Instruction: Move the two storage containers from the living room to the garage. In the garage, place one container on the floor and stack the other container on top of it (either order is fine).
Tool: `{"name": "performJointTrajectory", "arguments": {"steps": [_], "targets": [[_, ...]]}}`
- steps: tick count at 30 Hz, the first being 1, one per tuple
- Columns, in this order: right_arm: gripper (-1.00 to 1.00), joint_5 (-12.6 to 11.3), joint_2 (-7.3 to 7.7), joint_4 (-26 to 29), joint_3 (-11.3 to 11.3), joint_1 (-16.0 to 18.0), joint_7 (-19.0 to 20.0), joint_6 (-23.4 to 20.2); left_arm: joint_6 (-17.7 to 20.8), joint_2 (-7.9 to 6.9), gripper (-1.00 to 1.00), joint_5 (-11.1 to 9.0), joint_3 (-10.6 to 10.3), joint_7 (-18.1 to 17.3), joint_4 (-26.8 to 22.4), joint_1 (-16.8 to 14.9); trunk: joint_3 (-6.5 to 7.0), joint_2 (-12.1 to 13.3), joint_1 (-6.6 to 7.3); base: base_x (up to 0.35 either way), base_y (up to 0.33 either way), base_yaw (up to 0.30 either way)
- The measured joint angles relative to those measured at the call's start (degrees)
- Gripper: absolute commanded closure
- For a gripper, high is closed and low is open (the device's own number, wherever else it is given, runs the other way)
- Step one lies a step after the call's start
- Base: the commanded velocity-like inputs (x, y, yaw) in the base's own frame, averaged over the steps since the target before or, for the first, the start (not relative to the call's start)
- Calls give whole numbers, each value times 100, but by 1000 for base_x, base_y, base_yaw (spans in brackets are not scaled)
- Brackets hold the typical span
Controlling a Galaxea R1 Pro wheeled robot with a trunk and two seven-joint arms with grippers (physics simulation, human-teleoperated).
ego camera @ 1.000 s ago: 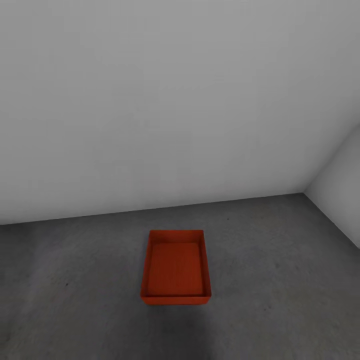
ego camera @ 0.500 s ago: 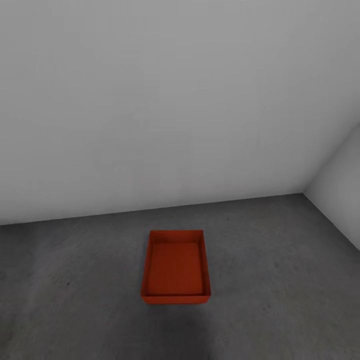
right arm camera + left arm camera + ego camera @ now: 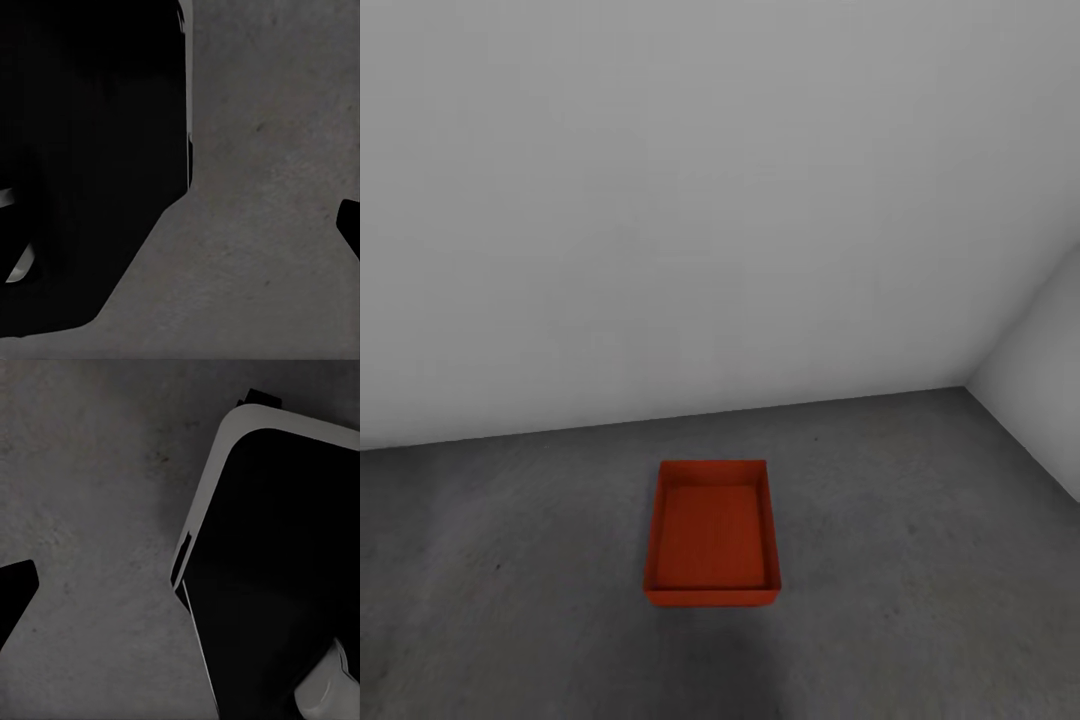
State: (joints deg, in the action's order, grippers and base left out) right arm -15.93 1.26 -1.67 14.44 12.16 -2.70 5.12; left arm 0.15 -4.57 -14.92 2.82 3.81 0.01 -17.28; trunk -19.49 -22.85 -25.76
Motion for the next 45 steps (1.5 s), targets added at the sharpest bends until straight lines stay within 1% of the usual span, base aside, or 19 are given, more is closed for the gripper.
{"name": "performJointTrajectory", "arguments": {"steps": [17, 28, 38, 45], "targets": [[-100, 1, 16, 0, 1, -1, 13, 11, -4, 0, -100, 2, 0, 5, -1, 45, 4, 2, 0, 0, 0, 0], [-100, -8, 2, 0, 0, -1, 65, 85, -12, -34, -100, 19, -14, 51, -7, 44, 80, 2, 1, 0, 0, 0], [-100, 0, -12, 0, 1, 0, 38, 22, -15, -5, -100, 28, -23, 49, -8, 45, 102, 2, 0, -1, 0, 0], [-100, 1, 1, 0, 1, 0, 25, 18, -29, 27, -100, 6, -20, 50, 2, 51, 103, 2, -3, -211, 0, 0]]}}
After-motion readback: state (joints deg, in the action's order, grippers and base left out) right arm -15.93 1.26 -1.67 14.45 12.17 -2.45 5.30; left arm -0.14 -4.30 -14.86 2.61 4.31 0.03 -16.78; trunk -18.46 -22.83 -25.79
